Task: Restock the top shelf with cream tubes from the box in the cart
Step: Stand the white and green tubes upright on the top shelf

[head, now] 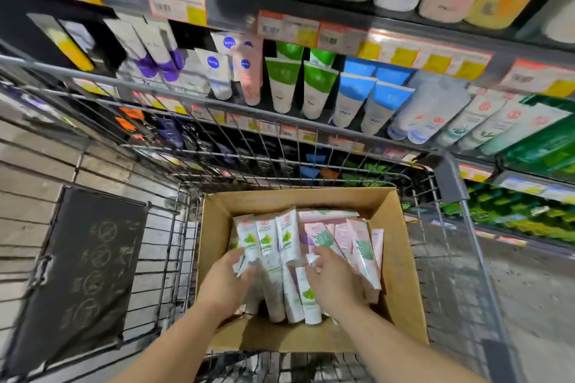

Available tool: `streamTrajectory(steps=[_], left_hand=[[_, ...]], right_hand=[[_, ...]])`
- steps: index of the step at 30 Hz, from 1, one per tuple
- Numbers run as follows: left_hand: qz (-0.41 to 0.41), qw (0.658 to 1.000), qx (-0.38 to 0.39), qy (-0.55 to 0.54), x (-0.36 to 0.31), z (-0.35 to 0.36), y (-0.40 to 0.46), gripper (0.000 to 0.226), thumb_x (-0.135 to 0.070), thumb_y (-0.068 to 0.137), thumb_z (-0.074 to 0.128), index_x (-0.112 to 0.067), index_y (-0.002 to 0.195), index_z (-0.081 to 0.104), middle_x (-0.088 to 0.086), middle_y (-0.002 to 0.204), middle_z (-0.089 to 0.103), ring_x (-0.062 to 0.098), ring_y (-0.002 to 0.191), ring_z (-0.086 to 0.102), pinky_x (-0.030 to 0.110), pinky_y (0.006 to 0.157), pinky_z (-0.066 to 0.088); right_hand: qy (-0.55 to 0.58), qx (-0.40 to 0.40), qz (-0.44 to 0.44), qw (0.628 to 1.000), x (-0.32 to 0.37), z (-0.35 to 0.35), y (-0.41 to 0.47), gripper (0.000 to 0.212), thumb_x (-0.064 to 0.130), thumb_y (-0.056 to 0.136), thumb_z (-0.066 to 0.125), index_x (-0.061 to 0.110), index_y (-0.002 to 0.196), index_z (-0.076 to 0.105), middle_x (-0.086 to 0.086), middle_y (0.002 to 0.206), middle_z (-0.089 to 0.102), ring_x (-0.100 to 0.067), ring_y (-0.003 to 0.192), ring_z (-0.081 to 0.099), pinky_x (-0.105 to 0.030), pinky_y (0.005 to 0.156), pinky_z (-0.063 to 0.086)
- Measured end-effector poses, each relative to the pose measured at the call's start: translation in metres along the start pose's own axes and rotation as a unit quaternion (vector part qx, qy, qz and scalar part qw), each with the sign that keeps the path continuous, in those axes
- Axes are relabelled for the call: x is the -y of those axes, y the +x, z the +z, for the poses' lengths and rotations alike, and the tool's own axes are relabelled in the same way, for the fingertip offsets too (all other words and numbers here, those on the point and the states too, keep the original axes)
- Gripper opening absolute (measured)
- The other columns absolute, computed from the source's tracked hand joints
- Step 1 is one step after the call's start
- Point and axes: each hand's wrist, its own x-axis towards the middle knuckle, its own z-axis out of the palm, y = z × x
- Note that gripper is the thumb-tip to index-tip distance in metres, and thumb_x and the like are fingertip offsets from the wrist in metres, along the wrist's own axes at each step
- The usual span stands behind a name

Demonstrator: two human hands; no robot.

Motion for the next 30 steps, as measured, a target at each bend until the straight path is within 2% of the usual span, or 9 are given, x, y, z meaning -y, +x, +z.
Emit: streamTrajectory(steps=[9,14,17,19,21,23,25,27,30], left_hand=[[0.001,0.998,0.02,-0.057,-0.002,0.013,0.027,0.05,-0.034,0.095,0.058,-0.021,0.141,0.045,-0.001,0.129,0.06,0.015,0.111,0.058,0.027,0.086,0.049],[0.004,0.995,0.015,-0.094,-0.01,0.012,0.022,0.047,-0.035,0.093,0.061,-0.016,0.136,0.052,-0.001,0.129,0.06,0.009,0.104,0.055,0.023,0.086,0.043],[-0.003,0.973,0.062,-0.224,-0.03,0.008,0.012,0.03,-0.036,0.091,0.063,-0.018,0.115,0.064,-0.006,0.115,0.065,0.012,0.105,0.059,0.023,0.084,0.045],[0.007,0.958,0.114,-0.263,-0.042,0.005,0.006,0.018,-0.032,0.09,0.065,-0.017,0.096,0.074,-0.005,0.099,0.074,0.015,0.093,0.065,0.022,0.075,0.048],[0.008,0.949,0.134,-0.286,-0.047,0.003,0.004,0.014,-0.028,0.089,0.068,-0.019,0.096,0.074,0.0,0.097,0.076,0.022,0.094,0.069,0.034,0.081,0.054],[-0.013,0.94,0.127,-0.317,-0.046,0.001,0.002,0.016,-0.027,0.091,0.067,-0.017,0.103,0.07,0.005,0.103,0.074,0.026,0.094,0.069,0.044,0.088,0.052],[-0.035,0.935,0.108,-0.336,-0.04,-0.003,0.003,0.018,-0.027,0.092,0.064,-0.015,0.106,0.066,0.007,0.105,0.073,0.025,0.091,0.068,0.042,0.084,0.053],[-0.052,0.937,0.092,-0.333,-0.03,-0.006,0.004,0.022,-0.031,0.091,0.065,-0.016,0.107,0.065,0.006,0.105,0.073,0.028,0.094,0.068,0.043,0.084,0.052],[-0.069,0.938,0.082,-0.328,-0.012,-0.007,0.007,0.024,-0.034,0.09,0.066,-0.016,0.106,0.065,0.008,0.105,0.073,0.03,0.094,0.068,0.044,0.083,0.052]], right_hand=[[-0.009,0.028,0.046,0.998,0.041,0.029,0.054,0.057,0.052,0.08,0.065,0.029,0.129,0.047,0.002,0.126,0.06,-0.028,0.109,0.061,-0.032,0.081,0.047],[0.173,0.082,0.041,0.981,0.038,0.024,0.046,0.048,0.035,0.08,0.07,0.027,0.125,0.056,0.006,0.111,0.07,-0.017,0.094,0.066,-0.035,0.083,0.055],[0.241,0.132,-0.002,0.962,0.036,0.012,0.026,0.063,0.036,0.069,0.074,0.027,0.128,0.054,0.009,0.11,0.07,-0.01,0.095,0.067,-0.038,0.088,0.055],[0.26,0.183,-0.016,0.948,0.033,0.001,0.015,0.054,0.025,0.073,0.076,0.026,0.123,0.055,0.011,0.108,0.069,-0.007,0.095,0.067,-0.034,0.089,0.055],[0.266,0.212,-0.009,0.94,0.024,-0.011,0.004,0.045,0.019,0.078,0.075,0.027,0.117,0.056,0.014,0.108,0.065,-0.007,0.1,0.064,-0.027,0.087,0.054],[0.193,0.173,0.019,0.966,0.006,-0.017,-0.003,0.027,0.025,0.083,0.071,0.031,0.106,0.056,0.013,0.104,0.062,-0.01,0.103,0.062,-0.019,0.076,0.049],[0.015,0.126,0.05,0.991,-0.017,-0.019,-0.008,0.015,0.028,0.089,0.062,0.029,0.103,0.057,0.007,0.109,0.064,-0.016,0.105,0.061,-0.02,0.067,0.045],[-0.051,0.131,0.065,0.988,-0.037,-0.014,-0.007,0.038,0.028,0.09,0.06,0.026,0.127,0.051,0.002,0.124,0.061,-0.021,0.11,0.058,-0.025,0.079,0.049],[-0.069,0.168,0.066,0.981,-0.049,0.001,-0.003,0.077,0.03,0.088,0.063,0.022,0.151,0.02,0.0,0.128,0.059,-0.021,0.112,0.059,-0.029,0.085,0.051]])
